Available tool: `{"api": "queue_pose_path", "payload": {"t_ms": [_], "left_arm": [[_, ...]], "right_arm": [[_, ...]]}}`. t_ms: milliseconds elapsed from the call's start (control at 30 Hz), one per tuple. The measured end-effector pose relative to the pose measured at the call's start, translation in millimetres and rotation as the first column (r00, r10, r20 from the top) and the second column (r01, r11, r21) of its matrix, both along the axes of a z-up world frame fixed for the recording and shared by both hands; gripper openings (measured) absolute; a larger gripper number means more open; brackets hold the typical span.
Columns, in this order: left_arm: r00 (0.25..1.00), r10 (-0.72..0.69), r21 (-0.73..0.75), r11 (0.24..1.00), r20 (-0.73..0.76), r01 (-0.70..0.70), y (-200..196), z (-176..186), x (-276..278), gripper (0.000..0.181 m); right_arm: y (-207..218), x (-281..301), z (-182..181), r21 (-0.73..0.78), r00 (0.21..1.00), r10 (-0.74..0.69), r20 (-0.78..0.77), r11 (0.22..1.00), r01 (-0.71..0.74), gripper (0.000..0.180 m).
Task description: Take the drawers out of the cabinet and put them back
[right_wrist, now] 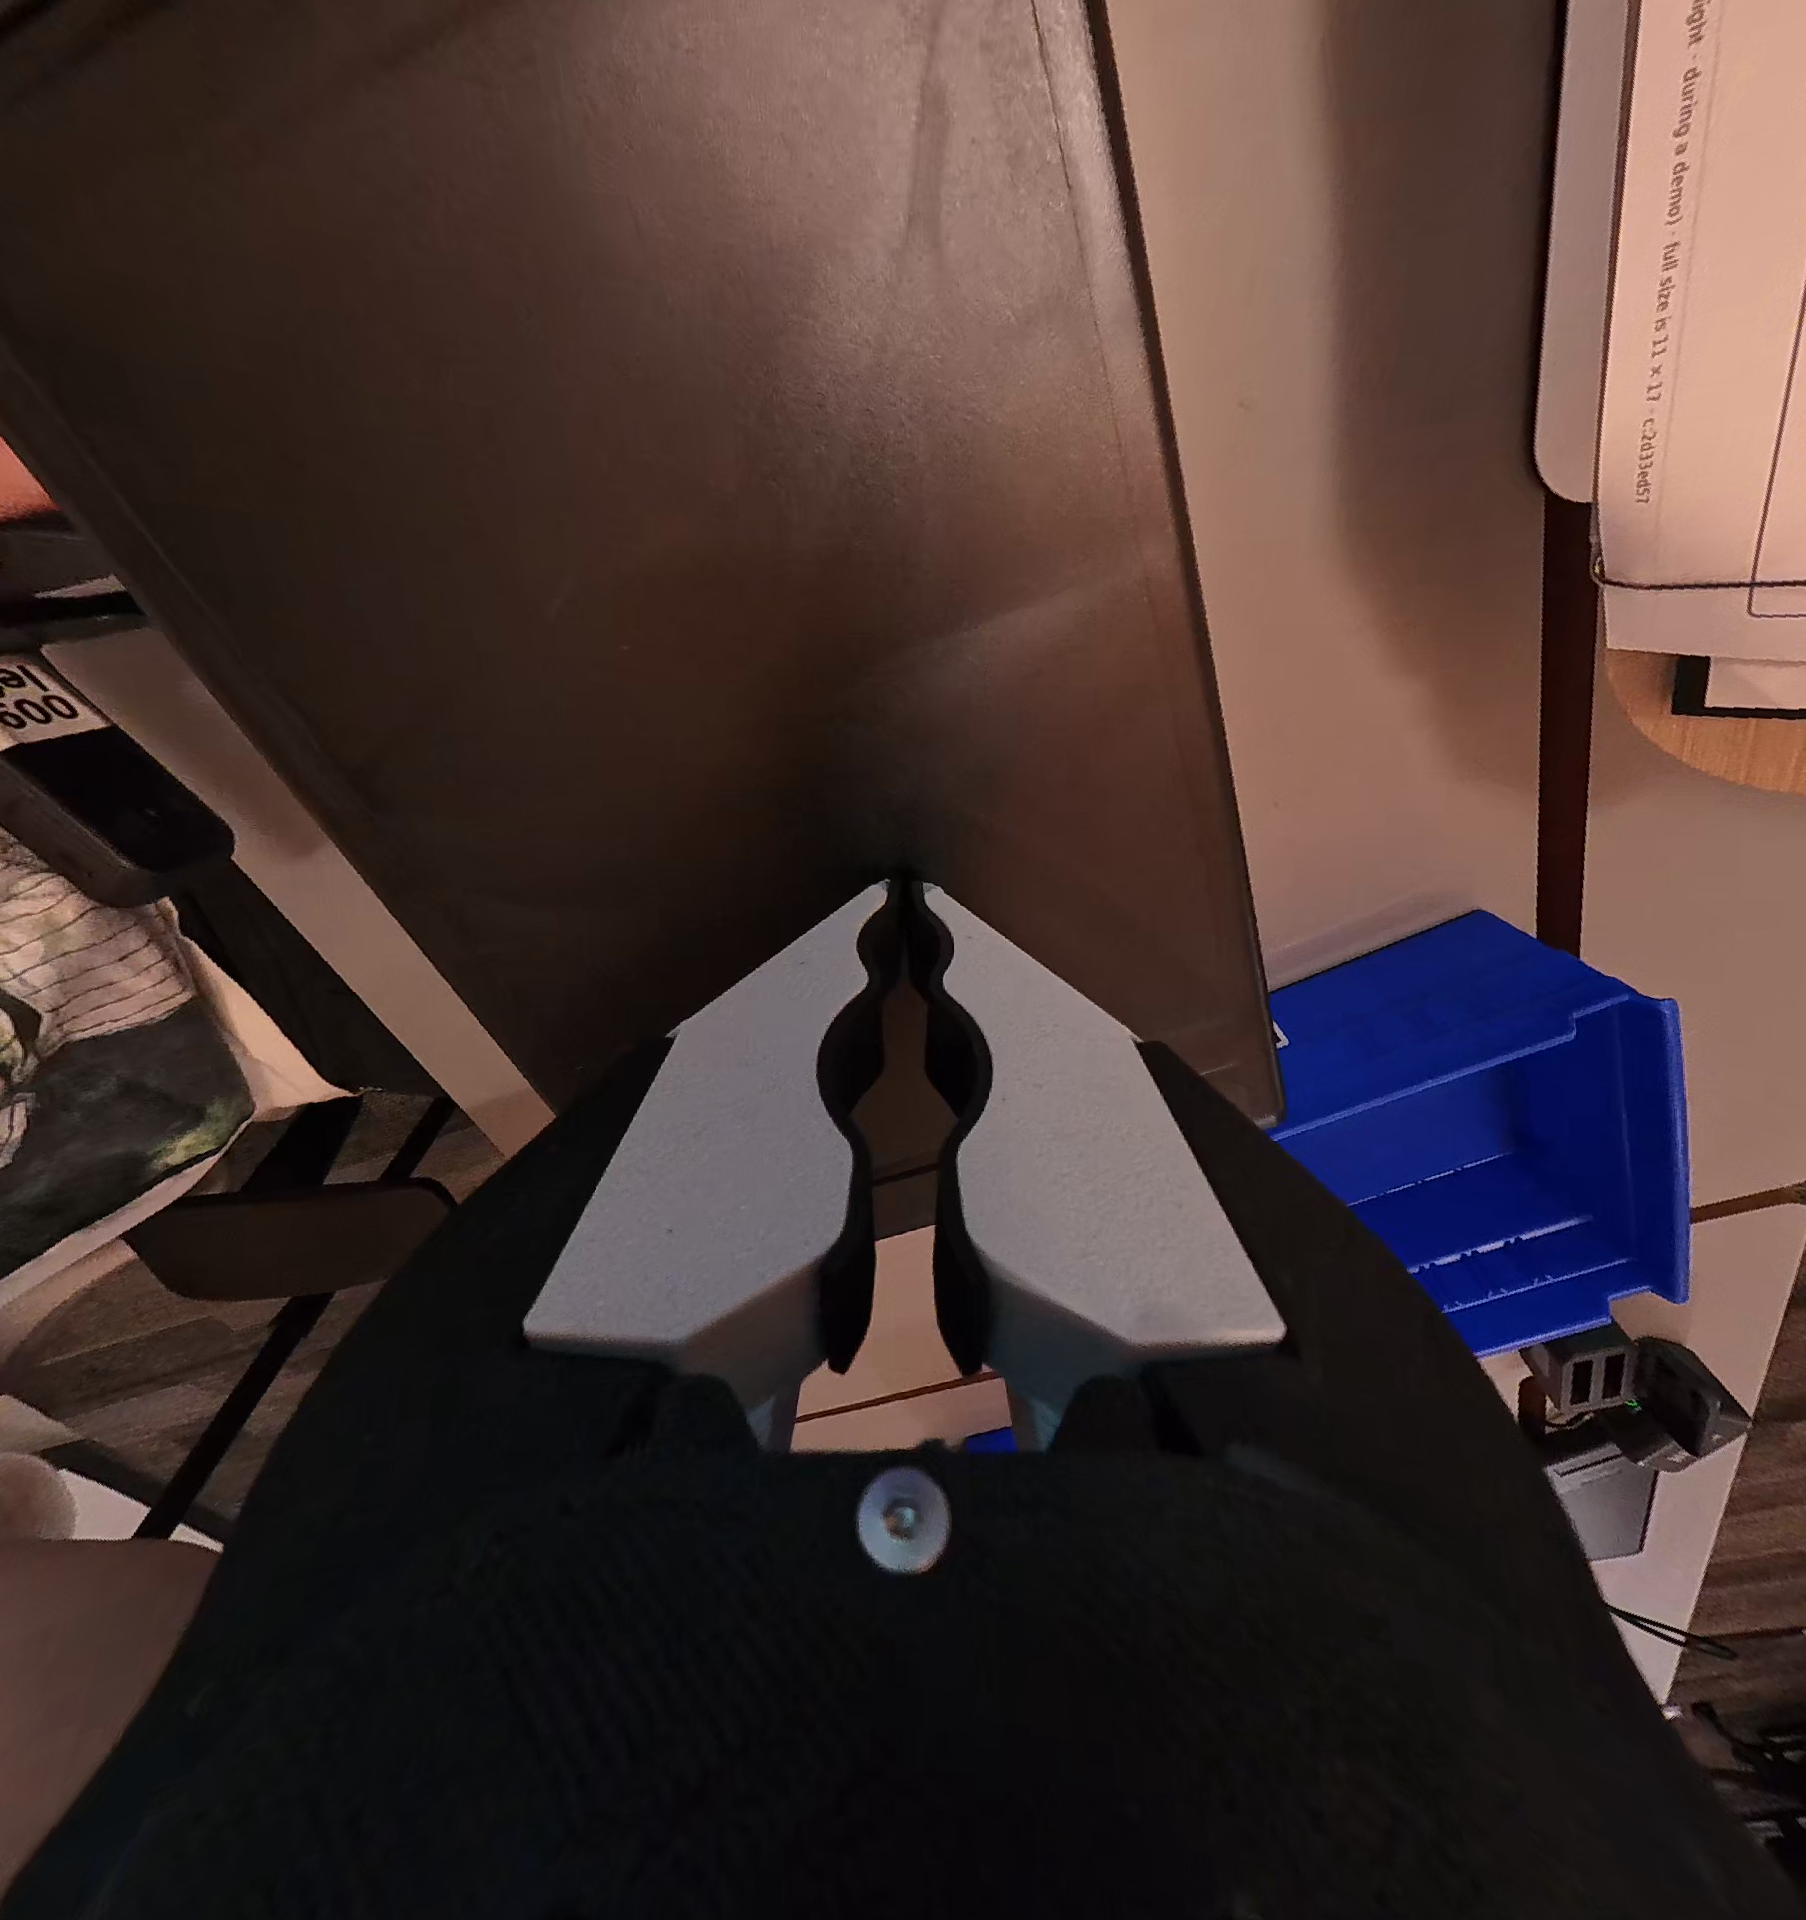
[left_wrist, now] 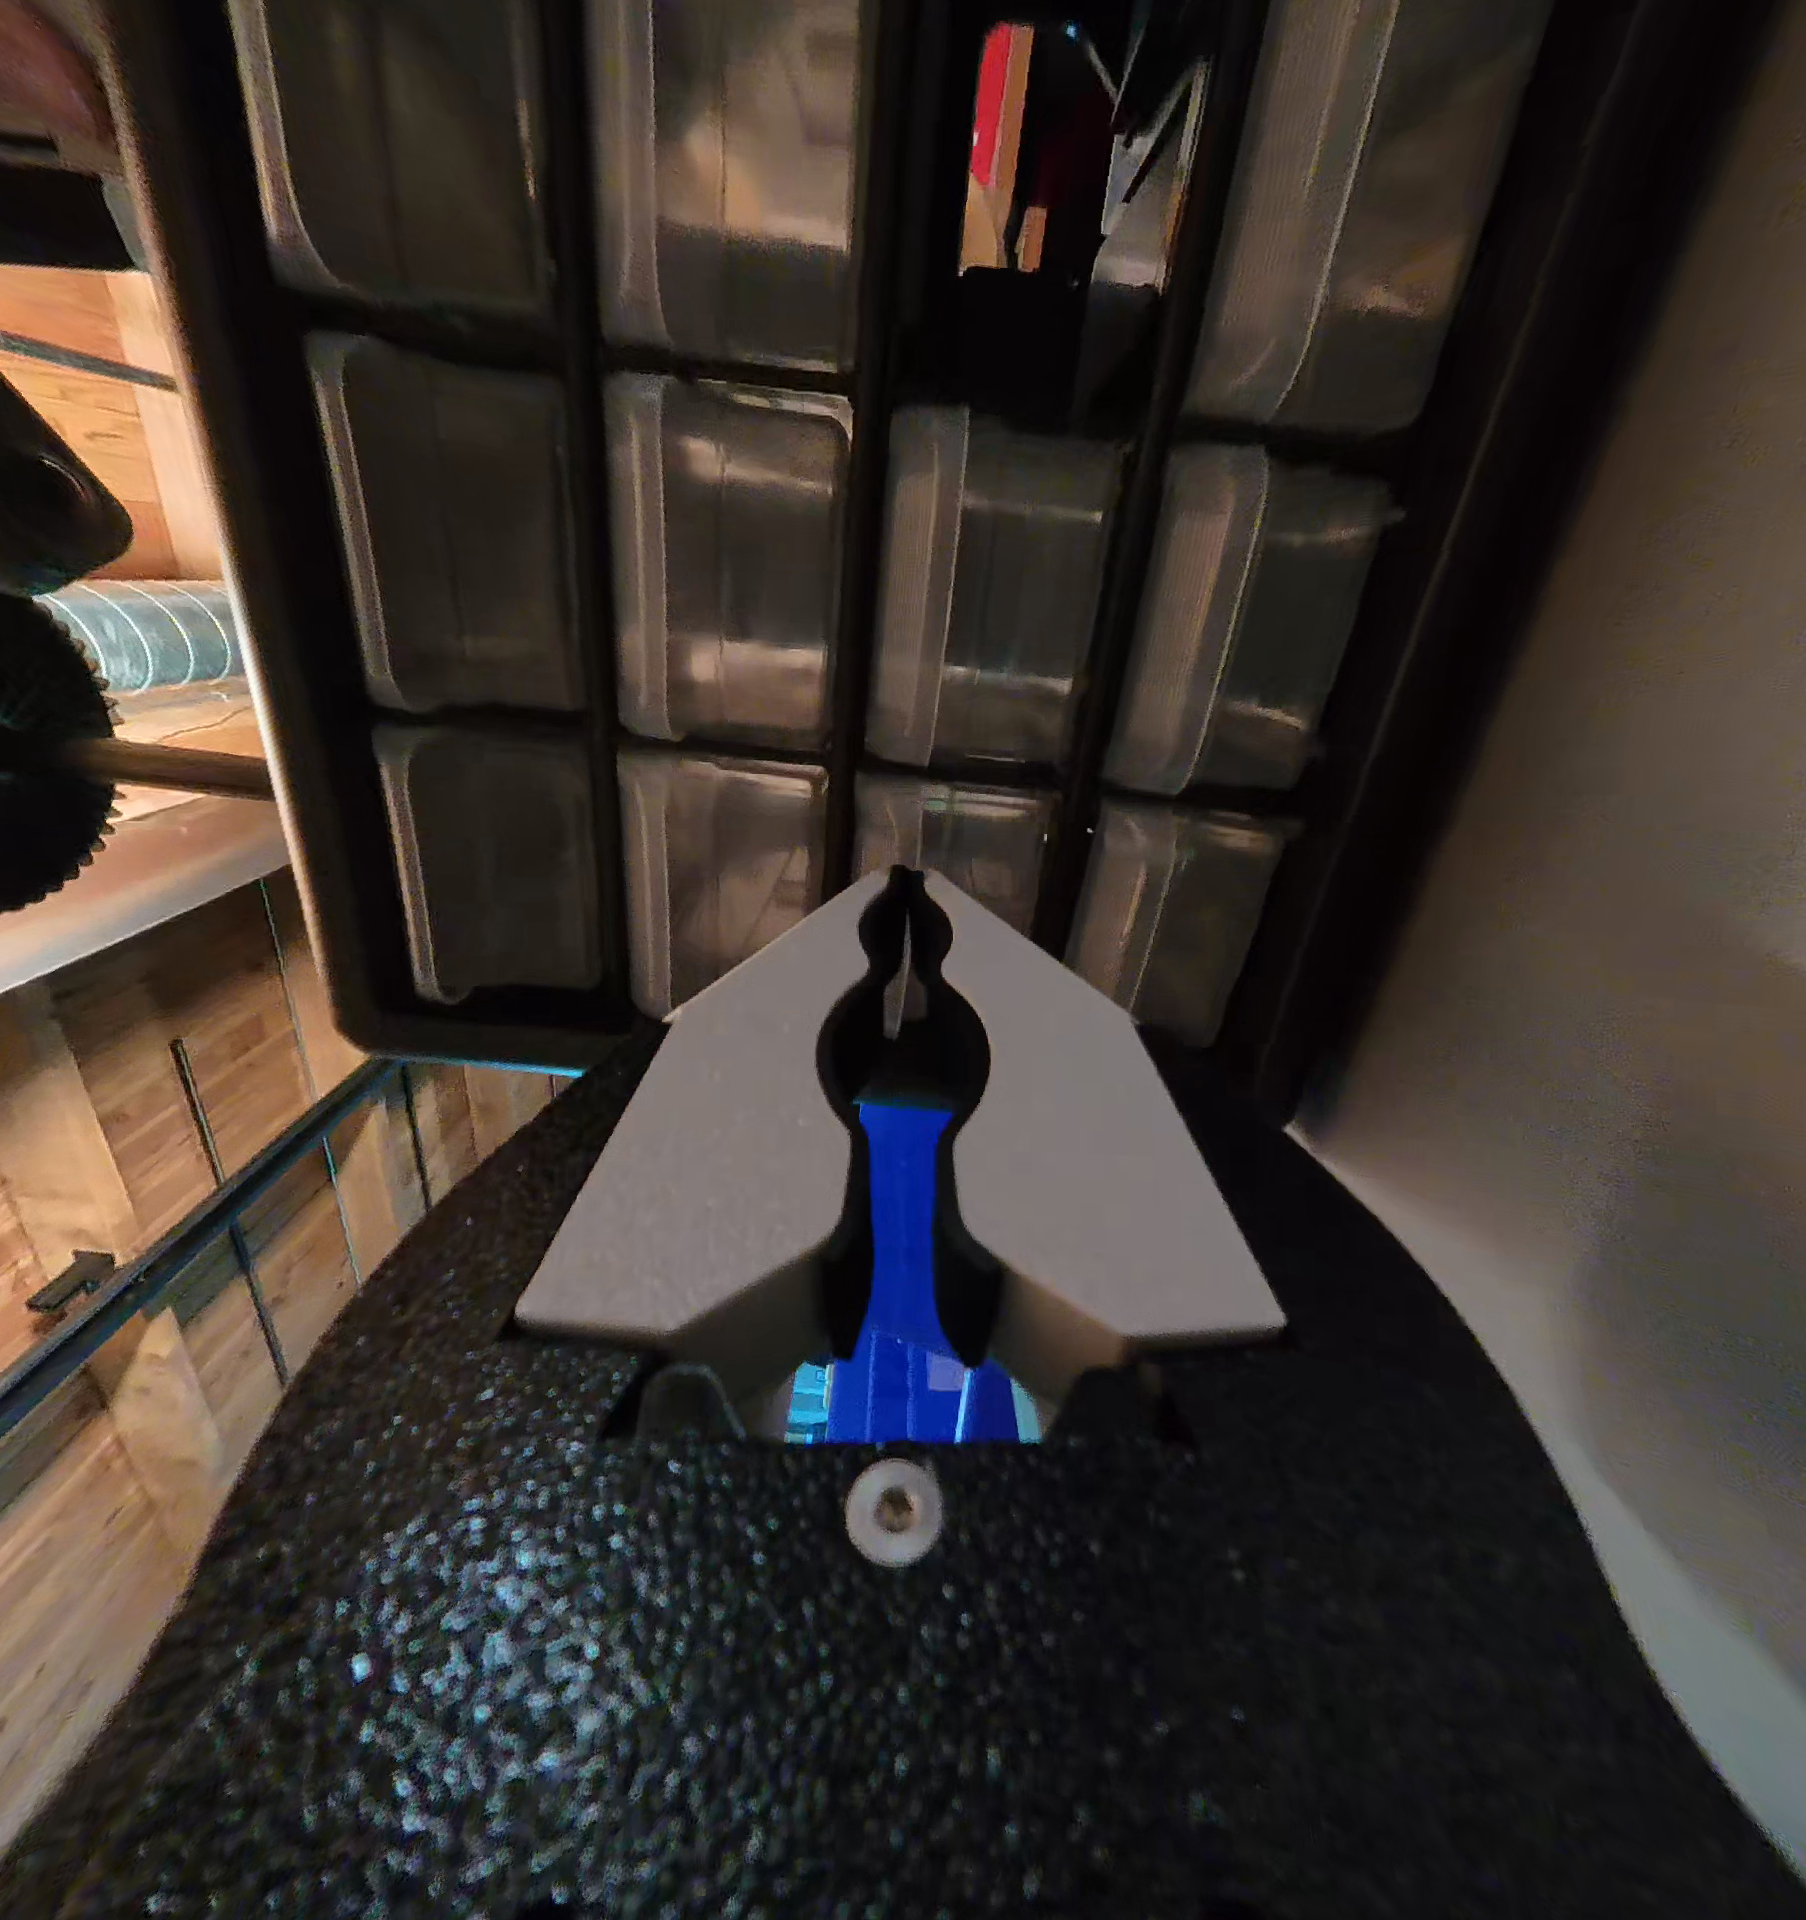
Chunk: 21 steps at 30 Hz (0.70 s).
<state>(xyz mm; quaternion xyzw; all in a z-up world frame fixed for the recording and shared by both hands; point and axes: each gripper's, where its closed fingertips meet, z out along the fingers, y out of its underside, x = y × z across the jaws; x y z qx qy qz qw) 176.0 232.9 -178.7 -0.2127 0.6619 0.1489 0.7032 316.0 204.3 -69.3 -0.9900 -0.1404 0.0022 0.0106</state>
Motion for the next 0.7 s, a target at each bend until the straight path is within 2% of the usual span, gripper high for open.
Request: {"api": "queue_pose_path", "payload": {"t_ms": [233, 367, 467, 567, 633, 700], "left_arm": [[0.999, -0.008, -0.018, 1.000, 0.041, 0.009, -5, 6, -8, 0.000], [0.983, -0.052, -0.153, 0.985, 0.174, 0.080, -7, 36, -32, 0.000], [0.957, 0.020, -0.324, 0.943, 0.289, 0.078, 30, 73, -55, 0.000], [0.941, 0.162, -0.582, 0.812, 0.296, 0.043, 98, 101, -71, 0.000], [0.950, 0.253, -0.760, 0.650, 0.183, -0.027, 150, 100, -73, 0.000], [0.959, 0.282, -0.884, 0.453, 0.021, -0.114, 198, 84, -68, 0.000]], "right_arm": [[0, 0, 0, 0.003, 1.000, -0.003, -0.004, 1.000, 0.003, 0.000], [0, 0, 0, 0.004, 1.000, 0.008, 0.009, 1.000, -0.009, 0.000], [0, 0, 0, -0.001, 1.000, 0.015, 0.024, 1.000, -0.015, 0.000], [0, 0, 0, -0.018, 0.998, 0.029, 0.050, 0.999, -0.028, 0.000], [0, 0, 0, -0.032, 0.997, 0.039, 0.065, 0.999, -0.037, 0.000], [0, 0, 0, -0.040, 0.997, 0.044, 0.070, 0.998, -0.042, 0.000]]}}
